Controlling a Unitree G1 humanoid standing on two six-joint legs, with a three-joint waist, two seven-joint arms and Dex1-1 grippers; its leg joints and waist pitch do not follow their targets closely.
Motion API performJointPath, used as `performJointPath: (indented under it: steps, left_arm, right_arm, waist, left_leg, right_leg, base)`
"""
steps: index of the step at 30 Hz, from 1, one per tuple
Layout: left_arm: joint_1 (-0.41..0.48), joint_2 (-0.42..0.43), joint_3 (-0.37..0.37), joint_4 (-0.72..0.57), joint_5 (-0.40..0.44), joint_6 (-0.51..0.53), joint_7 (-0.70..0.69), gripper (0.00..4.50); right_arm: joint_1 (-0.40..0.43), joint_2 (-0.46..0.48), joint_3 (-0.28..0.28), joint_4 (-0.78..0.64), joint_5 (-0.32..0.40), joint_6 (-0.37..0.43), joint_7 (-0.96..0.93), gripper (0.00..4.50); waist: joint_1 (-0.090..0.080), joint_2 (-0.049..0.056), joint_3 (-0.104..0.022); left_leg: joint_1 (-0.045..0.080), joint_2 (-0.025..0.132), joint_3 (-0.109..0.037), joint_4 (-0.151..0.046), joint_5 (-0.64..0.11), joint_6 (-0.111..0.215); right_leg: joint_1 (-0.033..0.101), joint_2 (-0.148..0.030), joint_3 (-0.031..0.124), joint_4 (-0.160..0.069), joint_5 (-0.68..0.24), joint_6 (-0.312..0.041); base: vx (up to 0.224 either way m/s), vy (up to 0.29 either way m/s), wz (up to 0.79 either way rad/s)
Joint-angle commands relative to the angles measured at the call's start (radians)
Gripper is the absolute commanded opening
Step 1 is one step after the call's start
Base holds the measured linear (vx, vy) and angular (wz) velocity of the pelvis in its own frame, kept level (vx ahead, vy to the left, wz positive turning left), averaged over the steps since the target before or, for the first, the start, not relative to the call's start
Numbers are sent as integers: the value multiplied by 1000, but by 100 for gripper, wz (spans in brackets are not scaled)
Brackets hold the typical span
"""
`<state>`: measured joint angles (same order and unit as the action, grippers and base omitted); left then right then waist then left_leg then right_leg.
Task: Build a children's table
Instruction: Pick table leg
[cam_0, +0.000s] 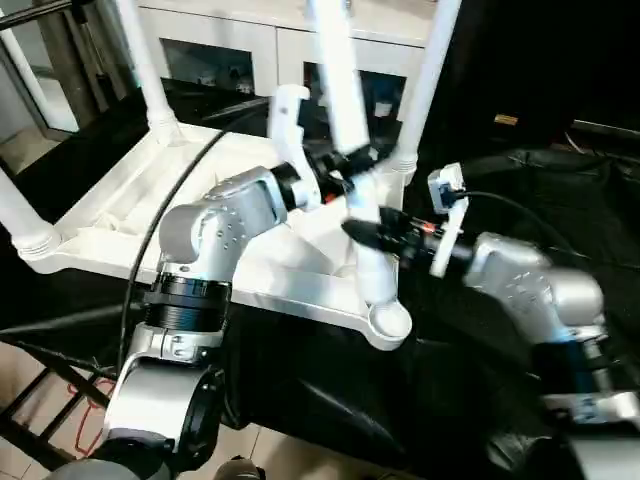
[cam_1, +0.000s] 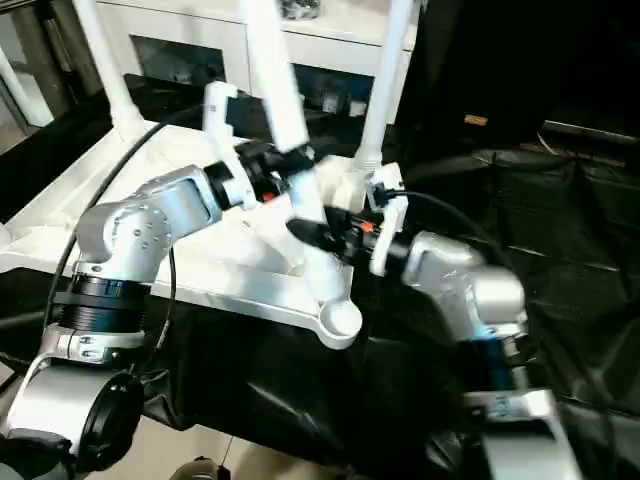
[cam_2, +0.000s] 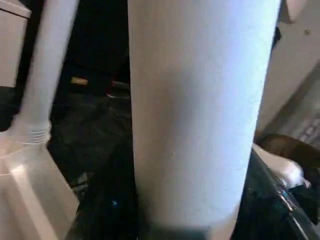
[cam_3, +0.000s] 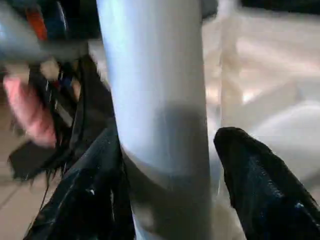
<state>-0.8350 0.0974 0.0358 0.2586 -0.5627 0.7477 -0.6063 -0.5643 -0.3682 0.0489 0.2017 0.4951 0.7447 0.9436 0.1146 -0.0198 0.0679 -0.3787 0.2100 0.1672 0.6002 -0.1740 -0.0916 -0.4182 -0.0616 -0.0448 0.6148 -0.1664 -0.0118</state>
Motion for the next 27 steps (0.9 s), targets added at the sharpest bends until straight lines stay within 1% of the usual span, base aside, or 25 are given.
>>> performJointPath:
  steps: [1,2,3,4,5,8,11,14,15,16,17,19,20,21,22,23,27]
  left_arm:
    - [-42,16,-26,-25,0,4,-44,182]
    - [-46,19,-29,-24,-1,5,-52,182]
    - [-50,22,-33,-22,0,4,-58,182]
    - [-54,26,-37,-21,0,4,-68,182]
    - [-57,29,-41,-20,1,4,-75,182]
    - [-57,38,-50,-25,2,15,-97,182]
    - [-52,45,-63,-35,-2,23,-116,182]
    - [-49,46,-74,-35,1,28,-127,182]
    - [-49,48,-83,-31,7,29,-132,182]
    - [-49,49,-85,-31,8,29,-134,182]
    - [-49,50,-88,-29,11,28,-135,182]
    - [-51,50,-90,-24,12,28,-140,182]
    - [-52,51,-91,-23,12,29,-142,182]
    - [-53,51,-91,-22,12,30,-143,182]
    - [-56,51,-89,-22,10,33,-144,181]
    - [-56,51,-89,-22,10,33,-144,181]
    - [-56,53,-92,-23,6,35,-148,181]
  right_arm:
    - [-6,-33,45,-4,-27,22,43,301]
    - [-7,-39,58,-3,-34,19,52,301]
    - [-10,-44,67,-2,-37,19,58,301]
    - [-13,-44,74,0,-40,19,59,301]
    - [-16,-43,79,2,-43,18,59,301]
    - [-21,-37,91,12,-56,8,55,301]
    - [-22,-36,90,15,-53,-1,60,301]
    - [-22,-38,91,15,-56,-12,67,301]
    - [-22,-38,91,16,-57,-24,71,301]
    - [-21,-38,91,16,-58,-27,71,301]
    - [-21,-38,91,16,-58,-34,73,301]
    - [-17,-38,93,17,-69,-63,79,301]
    - [-16,-38,93,19,-71,-68,81,301]
    - [-15,-39,93,20,-73,-70,82,301]
    - [-10,-40,96,19,-77,-75,88,301]
    - [-9,-40,96,18,-77,-75,88,301]
    - [2,-44,109,10,-80,-80,97,301]
  waist:
    - [3,-18,-86]
    - [3,-18,-86]
    - [2,-17,-84]
    - [1,-22,-82]
    - [1,-20,-82]
    - [1,-20,-82]
    - [1,-17,-84]
    - [2,-18,-85]
    - [3,-13,-86]
    - [3,-13,-86]
    - [3,-15,-86]
    - [3,-15,-86]
    - [3,-12,-85]
    - [2,-14,-85]
    - [3,-7,-86]
    - [2,-9,-85]
    - [2,-10,-86]
  left_leg:
    - [7,5,8,-56,-70,43]
    - [7,5,8,-56,-70,43]
    - [8,5,9,-56,-81,39]
    - [7,5,9,-57,-86,37]
    - [8,6,9,-57,-90,35]
    - [9,6,9,-57,-95,32]
    - [9,6,9,-56,-85,31]
    - [8,6,9,-56,-75,34]
    - [8,6,8,-55,-71,35]
    - [8,6,8,-55,-71,35]
    - [9,6,9,-55,-72,38]
    - [9,7,9,-55,-78,38]
    - [9,6,9,-55,-84,37]
    - [9,6,9,-55,-89,35]
    - [9,6,7,-55,-89,32]
    - [9,6,8,-55,-92,32]
    - [10,6,8,-55,-96,31]
  right_leg:
    - [75,-59,32,-56,-104,-201]
    - [75,-59,32,-56,-104,-201]
    - [72,-61,32,-60,-135,-195]
    - [72,-61,31,-61,-159,-191]
    - [71,-62,32,-62,-169,-189]
    - [69,-61,32,-64,-183,-185]
    - [69,-60,32,-61,-160,-189]
    - [71,-59,32,-56,-127,-200]
    - [71,-59,32,-54,-115,-205]
    - [71,-59,32,-54,-115,-205]
    - [71,-59,32,-55,-106,-209]
    - [70,-60,31,-55,-111,-211]
    - [71,-59,31,-56,-116,-211]
    - [72,-59,31,-57,-124,-211]
    - [72,-59,31,-55,-123,-212]
    - [72,-59,31,-58,-124,-211]
    - [72,-57,31,-57,-119,-215]
  base:
    - [0,0,0]
    - [0,0,0]
    - [0,0,0]
    - [0,0,0]
    - [0,0,0]
    - [0,0,0]
    - [0,0,0]
    - [0,0,0]
    - [0,0,0]
    - [0,0,0]
    - [0,0,0]
    - [0,0,0]
    - [0,0,0]
    - [0,0,0]
    - [0,0,0]
    - [0,0,0]
    - [0,0,0]
